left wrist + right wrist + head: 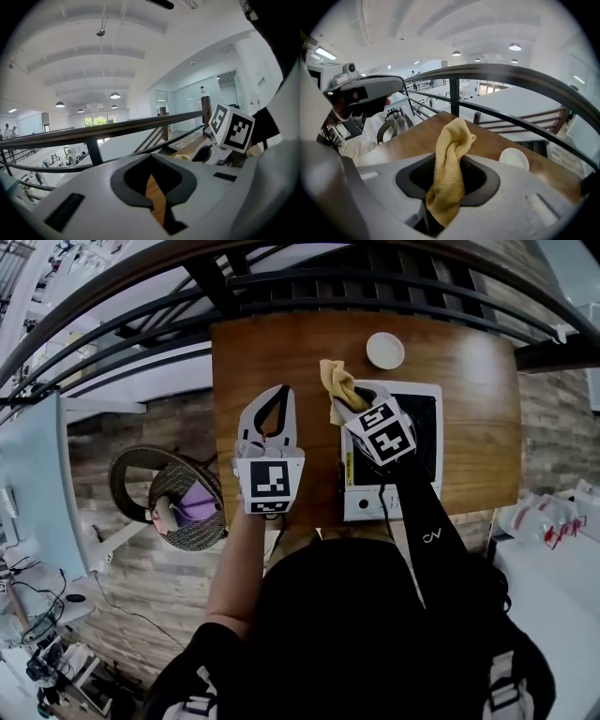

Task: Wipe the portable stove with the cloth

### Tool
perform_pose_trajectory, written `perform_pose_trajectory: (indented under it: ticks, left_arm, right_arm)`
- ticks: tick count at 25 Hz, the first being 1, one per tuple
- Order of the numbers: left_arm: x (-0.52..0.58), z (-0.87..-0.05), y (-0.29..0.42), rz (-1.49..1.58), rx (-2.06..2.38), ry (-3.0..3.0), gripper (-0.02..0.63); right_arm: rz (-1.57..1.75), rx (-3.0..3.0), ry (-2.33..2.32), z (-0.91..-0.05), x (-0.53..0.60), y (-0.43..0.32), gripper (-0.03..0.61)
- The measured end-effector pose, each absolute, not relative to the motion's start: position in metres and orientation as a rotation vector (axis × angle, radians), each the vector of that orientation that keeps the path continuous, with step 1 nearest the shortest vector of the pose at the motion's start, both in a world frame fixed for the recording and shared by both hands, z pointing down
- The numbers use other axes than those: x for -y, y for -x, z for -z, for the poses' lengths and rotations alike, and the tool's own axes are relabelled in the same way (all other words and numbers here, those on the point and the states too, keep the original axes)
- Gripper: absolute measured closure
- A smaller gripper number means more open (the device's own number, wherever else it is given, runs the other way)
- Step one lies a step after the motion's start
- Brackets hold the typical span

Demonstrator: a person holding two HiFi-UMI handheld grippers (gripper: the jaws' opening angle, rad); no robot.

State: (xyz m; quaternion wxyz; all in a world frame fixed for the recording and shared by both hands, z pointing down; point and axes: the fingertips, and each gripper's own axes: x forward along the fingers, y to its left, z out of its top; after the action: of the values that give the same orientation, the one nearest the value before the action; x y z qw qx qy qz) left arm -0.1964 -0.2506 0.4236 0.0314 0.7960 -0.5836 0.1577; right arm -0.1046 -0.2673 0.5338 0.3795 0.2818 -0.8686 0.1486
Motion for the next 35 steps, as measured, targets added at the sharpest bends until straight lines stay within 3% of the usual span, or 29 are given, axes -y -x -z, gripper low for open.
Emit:
perform_pose_trajectory:
  ticks: [14, 24, 30, 35]
  left_arm:
    - [0.203, -0.41, 0.13, -0.383, 1.625, -2.648, 0.607]
    - [0.218, -0.416, 0.072, -0.448, 1.718, -2.594, 0.607]
    - [0.232, -0.416, 0.063, -0.494, 1.836, -2.503, 0.607]
    - [0.223, -0.407, 0.088, -0.531, 1.964, -2.382, 0.607]
  right_arm:
    - [-0.415, 2.152, -1.055, -0.507, 0.205, 0.0, 0.451]
    - [-0.429, 2.186, -1.017, -0.515, 0.226, -0.067, 0.451]
    - [-0.423, 2.23, -0.9, -0.519, 0.243, -0.075, 0.451]
    - [-0.41, 2.266, -0.692, -0.521, 0.242, -0.014, 0.451]
